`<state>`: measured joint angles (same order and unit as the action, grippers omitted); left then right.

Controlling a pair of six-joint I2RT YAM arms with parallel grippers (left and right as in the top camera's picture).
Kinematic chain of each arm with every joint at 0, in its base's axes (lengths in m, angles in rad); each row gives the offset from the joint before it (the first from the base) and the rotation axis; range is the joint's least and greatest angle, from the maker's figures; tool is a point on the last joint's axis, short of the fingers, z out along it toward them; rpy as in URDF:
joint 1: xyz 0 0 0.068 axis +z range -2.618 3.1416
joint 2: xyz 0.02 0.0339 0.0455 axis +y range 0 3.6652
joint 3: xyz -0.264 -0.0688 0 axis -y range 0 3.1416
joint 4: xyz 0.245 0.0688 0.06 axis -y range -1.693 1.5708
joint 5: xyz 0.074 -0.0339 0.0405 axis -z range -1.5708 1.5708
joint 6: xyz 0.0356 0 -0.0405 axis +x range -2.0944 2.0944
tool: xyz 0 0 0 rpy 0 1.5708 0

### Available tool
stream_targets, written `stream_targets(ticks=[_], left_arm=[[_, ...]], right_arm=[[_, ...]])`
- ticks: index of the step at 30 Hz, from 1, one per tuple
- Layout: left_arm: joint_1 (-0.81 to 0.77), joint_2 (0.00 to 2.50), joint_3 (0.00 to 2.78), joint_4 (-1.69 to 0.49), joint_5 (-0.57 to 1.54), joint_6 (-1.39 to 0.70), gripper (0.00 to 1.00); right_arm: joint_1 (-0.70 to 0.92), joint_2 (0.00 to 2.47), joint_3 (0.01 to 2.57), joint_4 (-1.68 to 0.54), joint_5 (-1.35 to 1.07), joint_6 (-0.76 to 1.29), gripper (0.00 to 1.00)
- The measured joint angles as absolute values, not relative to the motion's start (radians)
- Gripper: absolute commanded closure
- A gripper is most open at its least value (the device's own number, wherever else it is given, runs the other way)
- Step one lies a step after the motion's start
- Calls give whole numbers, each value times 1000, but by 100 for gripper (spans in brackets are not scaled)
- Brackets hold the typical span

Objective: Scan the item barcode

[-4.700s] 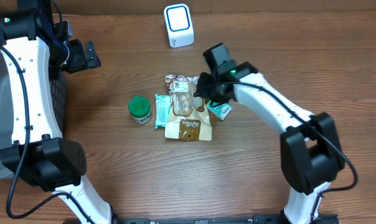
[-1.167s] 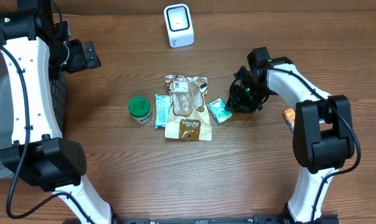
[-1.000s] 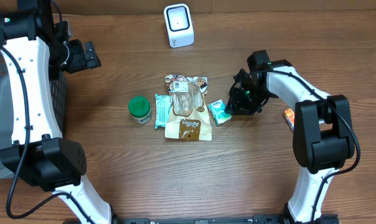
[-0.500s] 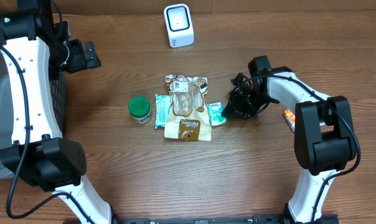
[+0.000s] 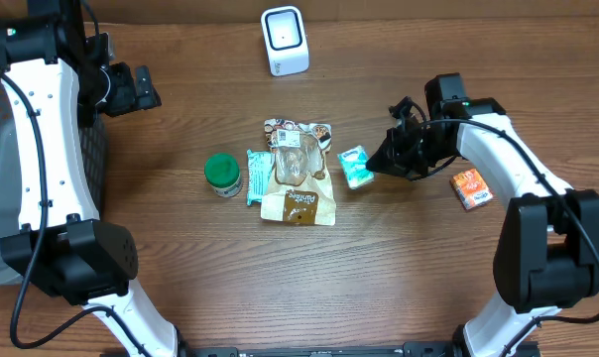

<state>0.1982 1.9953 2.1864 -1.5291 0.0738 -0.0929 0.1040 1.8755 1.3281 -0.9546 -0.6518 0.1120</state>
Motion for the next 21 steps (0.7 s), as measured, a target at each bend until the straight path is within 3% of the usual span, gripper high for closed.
stream_targets(ticks=[8, 14, 21], left_arm=[[198, 1995, 2186, -1529, 74, -93, 0], [198, 1995, 2186, -1529, 74, -93, 0], [198, 1995, 2186, -1529, 74, -93, 0]], right_arm=[[105, 1878, 1327, -946, -425, 151, 96], [105, 1918, 1320, -933, -353, 172, 69], [105, 1959, 1314, -940, -323, 182, 66]])
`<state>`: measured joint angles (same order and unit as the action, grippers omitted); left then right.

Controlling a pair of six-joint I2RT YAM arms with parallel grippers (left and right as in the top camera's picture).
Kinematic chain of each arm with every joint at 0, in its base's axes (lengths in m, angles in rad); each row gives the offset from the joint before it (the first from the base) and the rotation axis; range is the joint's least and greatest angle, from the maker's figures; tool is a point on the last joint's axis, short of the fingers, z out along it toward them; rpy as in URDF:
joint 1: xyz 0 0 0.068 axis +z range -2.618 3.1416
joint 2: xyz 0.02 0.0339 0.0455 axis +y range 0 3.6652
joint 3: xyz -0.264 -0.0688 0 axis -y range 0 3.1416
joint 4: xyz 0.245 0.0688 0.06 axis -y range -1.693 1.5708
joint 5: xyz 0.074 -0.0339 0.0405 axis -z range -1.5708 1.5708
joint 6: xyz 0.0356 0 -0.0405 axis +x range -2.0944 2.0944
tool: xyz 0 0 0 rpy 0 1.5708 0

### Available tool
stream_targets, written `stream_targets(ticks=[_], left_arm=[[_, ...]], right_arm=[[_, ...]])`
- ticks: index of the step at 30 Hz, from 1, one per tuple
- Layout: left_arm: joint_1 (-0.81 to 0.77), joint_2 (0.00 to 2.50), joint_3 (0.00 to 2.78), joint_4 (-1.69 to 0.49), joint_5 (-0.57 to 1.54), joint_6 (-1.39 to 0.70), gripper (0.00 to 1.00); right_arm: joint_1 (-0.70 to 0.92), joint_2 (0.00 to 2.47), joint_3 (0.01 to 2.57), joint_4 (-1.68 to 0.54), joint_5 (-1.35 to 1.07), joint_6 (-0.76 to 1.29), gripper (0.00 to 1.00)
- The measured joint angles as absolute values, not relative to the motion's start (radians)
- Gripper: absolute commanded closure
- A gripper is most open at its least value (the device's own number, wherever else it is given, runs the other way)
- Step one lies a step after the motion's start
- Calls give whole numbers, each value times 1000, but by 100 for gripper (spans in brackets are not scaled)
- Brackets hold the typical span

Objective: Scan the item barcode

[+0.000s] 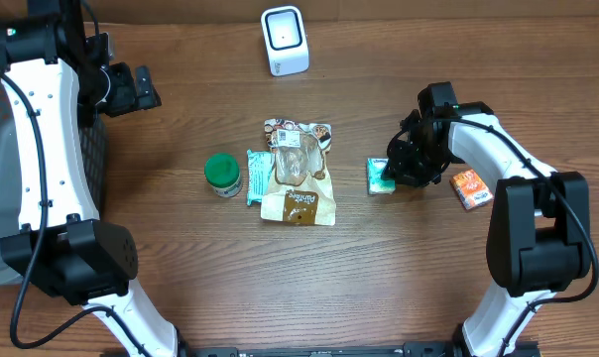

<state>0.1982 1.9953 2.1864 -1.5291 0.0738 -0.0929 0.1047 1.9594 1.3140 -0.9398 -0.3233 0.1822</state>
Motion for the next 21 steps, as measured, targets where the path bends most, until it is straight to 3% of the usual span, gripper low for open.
stream_targets(ticks=[14, 18, 21], left_arm=[[198, 1995, 2186, -1529, 74, -93, 0], [198, 1995, 2186, -1529, 74, -93, 1], [198, 1995, 2186, -1529, 74, -93, 0]], right_arm=[[105, 1959, 1280, -961, -281, 322, 73], [104, 1950, 1232, -882, -312, 361, 80], [104, 1933, 1200, -833, -334, 374, 93]])
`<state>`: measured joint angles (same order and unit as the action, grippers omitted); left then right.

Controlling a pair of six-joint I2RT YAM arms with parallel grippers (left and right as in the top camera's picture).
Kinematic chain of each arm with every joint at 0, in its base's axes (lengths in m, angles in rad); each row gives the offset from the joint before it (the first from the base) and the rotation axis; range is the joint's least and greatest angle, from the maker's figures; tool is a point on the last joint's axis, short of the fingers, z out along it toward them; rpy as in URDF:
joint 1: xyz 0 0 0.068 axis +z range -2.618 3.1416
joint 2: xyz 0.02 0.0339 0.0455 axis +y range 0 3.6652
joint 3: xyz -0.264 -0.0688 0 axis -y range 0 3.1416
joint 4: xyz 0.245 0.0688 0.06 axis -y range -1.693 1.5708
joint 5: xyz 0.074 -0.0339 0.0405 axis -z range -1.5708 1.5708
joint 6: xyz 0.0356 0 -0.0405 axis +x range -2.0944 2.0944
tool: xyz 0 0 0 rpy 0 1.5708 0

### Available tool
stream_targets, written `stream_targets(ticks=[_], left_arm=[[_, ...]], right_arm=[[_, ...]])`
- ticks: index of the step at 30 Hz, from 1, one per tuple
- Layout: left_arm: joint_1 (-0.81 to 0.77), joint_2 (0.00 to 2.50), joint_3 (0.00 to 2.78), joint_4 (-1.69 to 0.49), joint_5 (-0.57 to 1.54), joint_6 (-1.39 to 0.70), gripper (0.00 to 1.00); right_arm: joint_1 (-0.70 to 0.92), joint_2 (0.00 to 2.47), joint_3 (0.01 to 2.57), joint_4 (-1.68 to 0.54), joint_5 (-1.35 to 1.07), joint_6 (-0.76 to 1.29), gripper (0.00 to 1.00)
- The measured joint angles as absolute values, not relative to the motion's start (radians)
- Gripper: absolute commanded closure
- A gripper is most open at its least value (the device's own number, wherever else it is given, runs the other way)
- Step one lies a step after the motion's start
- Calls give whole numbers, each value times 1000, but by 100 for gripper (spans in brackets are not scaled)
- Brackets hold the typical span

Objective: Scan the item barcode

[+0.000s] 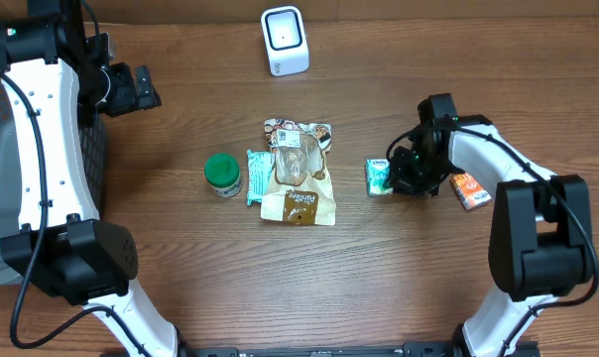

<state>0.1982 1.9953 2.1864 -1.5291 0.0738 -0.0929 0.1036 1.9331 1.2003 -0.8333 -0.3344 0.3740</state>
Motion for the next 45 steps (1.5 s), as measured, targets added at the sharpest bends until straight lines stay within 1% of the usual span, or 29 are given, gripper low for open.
stream_targets(ticks=[1, 6, 11, 16, 24, 28, 35, 39, 45], left_arm=[[198, 1995, 2186, -1529, 74, -93, 1], [198, 1995, 2186, -1529, 74, -93, 0], [198, 1995, 2186, -1529, 74, -93, 1], [198, 1995, 2186, -1529, 74, -93, 0], [198, 1995, 2186, -1529, 74, -93, 0], [198, 1995, 2186, -1529, 74, -93, 0], [198, 1995, 2186, -1529, 74, -93, 0], [198, 1995, 2186, -1529, 74, -93, 0], [198, 1995, 2186, -1529, 74, -93, 1]], right_arm=[[104, 1930, 1196, -825, -342, 374, 96], [103, 1929, 1194, -822, -360, 384, 96], [98, 1929, 1196, -863, -429, 343, 96], [97, 1921, 1224, -936, -614, 250, 96], [78, 1850, 1288, -931, -968, 167, 96], [74, 1848, 1288, -900, -1132, 147, 96], [73, 1848, 1288, -772, -1417, 139, 96], [73, 1848, 1288, -734, -1496, 160, 96], [73, 1848, 1288, -703, -1526, 177, 96]])
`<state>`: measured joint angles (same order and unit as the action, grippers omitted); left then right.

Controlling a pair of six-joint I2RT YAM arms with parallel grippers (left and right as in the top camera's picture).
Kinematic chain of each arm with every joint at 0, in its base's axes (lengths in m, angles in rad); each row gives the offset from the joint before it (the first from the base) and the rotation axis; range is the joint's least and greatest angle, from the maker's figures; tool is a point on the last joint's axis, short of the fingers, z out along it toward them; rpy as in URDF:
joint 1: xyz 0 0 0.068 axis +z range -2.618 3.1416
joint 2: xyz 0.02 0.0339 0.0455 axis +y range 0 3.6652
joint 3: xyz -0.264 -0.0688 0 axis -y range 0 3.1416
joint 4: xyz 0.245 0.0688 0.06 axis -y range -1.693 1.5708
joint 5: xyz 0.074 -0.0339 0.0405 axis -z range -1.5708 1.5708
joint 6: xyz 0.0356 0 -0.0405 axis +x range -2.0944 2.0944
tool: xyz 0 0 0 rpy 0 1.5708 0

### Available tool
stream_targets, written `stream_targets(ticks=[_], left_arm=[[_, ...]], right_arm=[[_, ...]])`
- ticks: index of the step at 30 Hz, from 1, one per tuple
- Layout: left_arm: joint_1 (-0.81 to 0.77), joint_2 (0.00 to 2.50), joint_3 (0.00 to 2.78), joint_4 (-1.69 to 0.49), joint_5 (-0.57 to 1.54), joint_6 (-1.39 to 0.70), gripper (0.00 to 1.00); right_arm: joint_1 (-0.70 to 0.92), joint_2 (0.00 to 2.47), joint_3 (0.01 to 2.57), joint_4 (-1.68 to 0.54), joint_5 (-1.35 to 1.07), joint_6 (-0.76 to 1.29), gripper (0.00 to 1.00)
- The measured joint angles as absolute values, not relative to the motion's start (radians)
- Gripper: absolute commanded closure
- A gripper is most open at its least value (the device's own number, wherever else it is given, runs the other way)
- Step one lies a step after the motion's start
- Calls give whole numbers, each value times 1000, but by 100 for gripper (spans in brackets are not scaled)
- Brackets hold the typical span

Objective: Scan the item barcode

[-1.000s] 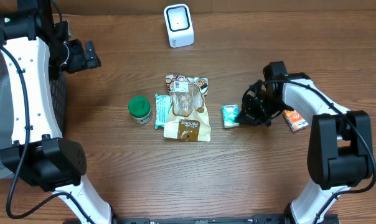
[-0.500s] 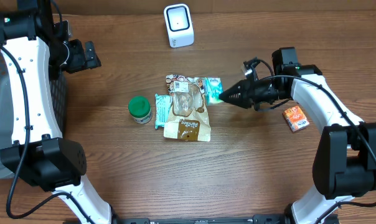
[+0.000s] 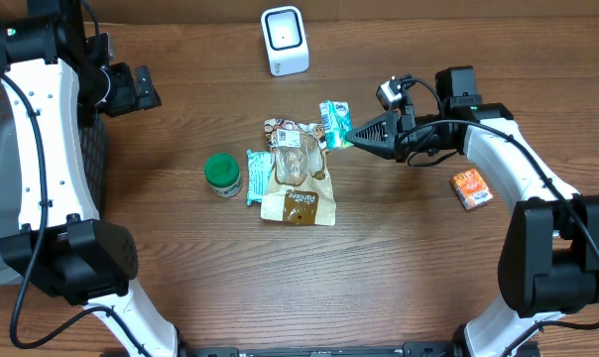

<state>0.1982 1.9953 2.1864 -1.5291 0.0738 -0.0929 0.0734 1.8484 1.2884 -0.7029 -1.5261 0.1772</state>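
The white barcode scanner (image 3: 284, 41) stands at the far middle of the table. My right gripper (image 3: 349, 135) is shut on a small teal and white packet (image 3: 333, 123), held above the table right of the snack pile and below-right of the scanner. My left gripper (image 3: 149, 94) hovers at the far left beside the arm's white links, away from every item; whether it is open cannot be told from this view.
A green-lidded jar (image 3: 222, 173), a teal bar wrapper (image 3: 257, 176) and a brown snack bag (image 3: 298, 174) lie mid-table. An orange box (image 3: 470, 187) lies at the right. A dark mesh bin (image 3: 94, 159) sits at the left edge.
The right gripper, then down at the packet on the table near the orange box, now holds the packet up and further left, close to the top of the snack bag.
First the teal packet lay right of the snack bag with the right gripper beside it. Then the packet sat further right, with the gripper over it and lowered onto it. Now it is held up, left of where it lay. The left arm stayed put.
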Motion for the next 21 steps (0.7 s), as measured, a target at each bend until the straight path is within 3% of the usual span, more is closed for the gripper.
stream_targets(ticks=[5, 13, 21], left_arm=[[198, 1995, 2186, -1529, 74, -93, 1], [198, 1995, 2186, -1529, 74, -93, 0], [198, 1995, 2186, -1529, 74, -93, 0]], right_arm=[[80, 1848, 1288, -699, -1432, 206, 96], [207, 1848, 1305, -799, -876, 295, 96], [356, 1854, 1779, -1032, -270, 325, 96]])
